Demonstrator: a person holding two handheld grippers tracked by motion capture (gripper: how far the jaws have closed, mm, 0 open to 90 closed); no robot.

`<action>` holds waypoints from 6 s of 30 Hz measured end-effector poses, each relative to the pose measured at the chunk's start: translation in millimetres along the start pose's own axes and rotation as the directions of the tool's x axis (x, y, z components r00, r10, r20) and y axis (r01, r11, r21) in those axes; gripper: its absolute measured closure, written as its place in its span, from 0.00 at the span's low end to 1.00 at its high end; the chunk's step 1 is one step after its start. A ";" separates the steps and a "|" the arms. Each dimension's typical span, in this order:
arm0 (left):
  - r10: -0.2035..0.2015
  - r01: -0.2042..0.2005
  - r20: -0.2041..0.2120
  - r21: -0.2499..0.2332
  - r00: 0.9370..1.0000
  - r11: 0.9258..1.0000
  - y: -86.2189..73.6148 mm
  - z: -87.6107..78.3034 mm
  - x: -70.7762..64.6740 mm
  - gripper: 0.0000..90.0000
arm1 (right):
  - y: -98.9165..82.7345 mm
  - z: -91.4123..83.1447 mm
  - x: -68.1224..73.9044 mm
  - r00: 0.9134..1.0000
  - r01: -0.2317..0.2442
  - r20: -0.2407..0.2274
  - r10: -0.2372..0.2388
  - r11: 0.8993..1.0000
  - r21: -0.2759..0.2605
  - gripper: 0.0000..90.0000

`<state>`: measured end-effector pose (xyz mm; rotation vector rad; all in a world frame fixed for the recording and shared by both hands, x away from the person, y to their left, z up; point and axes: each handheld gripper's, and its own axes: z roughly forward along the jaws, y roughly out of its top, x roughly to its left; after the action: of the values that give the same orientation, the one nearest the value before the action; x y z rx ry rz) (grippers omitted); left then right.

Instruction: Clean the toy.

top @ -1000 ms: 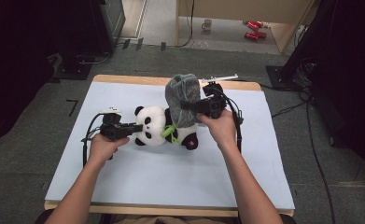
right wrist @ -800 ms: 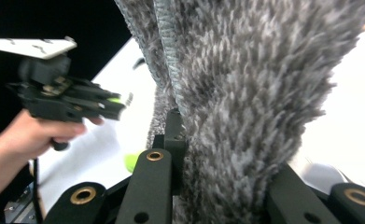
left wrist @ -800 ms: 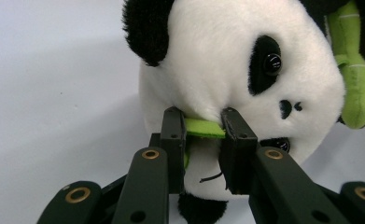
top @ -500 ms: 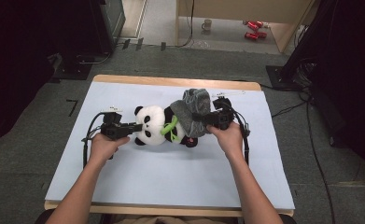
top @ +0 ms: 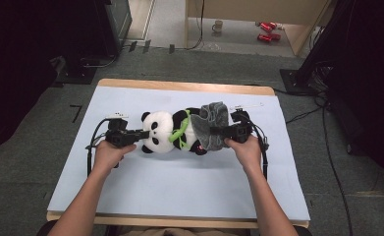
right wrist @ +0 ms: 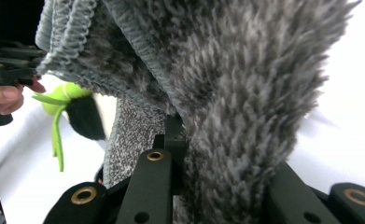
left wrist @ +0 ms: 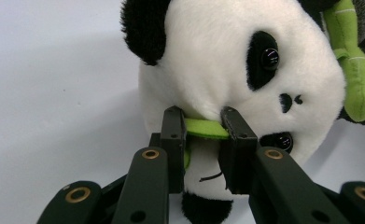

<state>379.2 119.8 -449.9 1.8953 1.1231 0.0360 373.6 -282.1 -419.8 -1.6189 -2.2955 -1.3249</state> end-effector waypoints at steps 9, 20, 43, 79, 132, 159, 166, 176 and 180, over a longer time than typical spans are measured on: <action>0.000 0.000 0.005 0.001 1.000 1.000 -0.3 -0.5 0.6 0.82 | -5.4 -3.7 -11.8 0.998 -0.019 0.054 0.018 0.999 0.026 0.87; 0.000 0.000 0.002 0.003 1.000 1.000 -0.4 -0.5 0.1 0.82 | -0.3 -32.8 -14.7 0.999 -0.038 0.012 0.039 0.997 -0.065 0.87; 0.002 -0.002 -0.002 0.003 1.000 1.000 -0.4 -0.5 -2.1 0.82 | 31.0 -22.9 49.3 0.985 0.044 -0.154 -0.073 0.982 -0.183 0.87; -0.004 0.004 -0.012 0.004 1.000 1.000 -0.5 0.5 -0.8 0.81 | 0.3 -33.1 -1.6 0.998 -0.033 0.047 0.036 0.997 -0.074 0.87; -0.020 0.020 -0.033 0.001 0.999 1.000 0.1 6.7 1.4 0.82 | 7.7 -6.9 46.4 0.978 0.184 -0.086 -0.190 0.980 -0.068 0.87; -0.026 0.026 -0.022 -0.016 0.999 1.000 -1.4 7.4 4.9 0.82 | -11.6 29.4 -34.4 0.998 0.026 0.061 -0.032 0.995 0.098 0.88; -0.032 0.032 -0.023 -0.018 0.999 0.999 -1.7 7.4 4.9 0.82 | -0.9 -0.1 -3.1 0.993 0.122 0.011 -0.122 0.993 0.006 0.88; -0.056 0.056 -0.014 -0.025 0.998 0.998 -2.9 7.6 6.1 0.82 | 9.4 9.5 19.4 0.979 0.166 -0.113 -0.171 0.985 -0.054 0.88; -0.058 0.058 -0.013 -0.027 0.998 0.998 -2.6 8.1 5.4 0.82 | 8.4 19.6 12.4 0.981 0.145 -0.124 -0.149 0.988 -0.045 0.88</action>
<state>384.1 118.6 -458.7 1.8403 1.1806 0.0319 382.7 -259.2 -421.3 -1.3528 -2.3673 -1.4607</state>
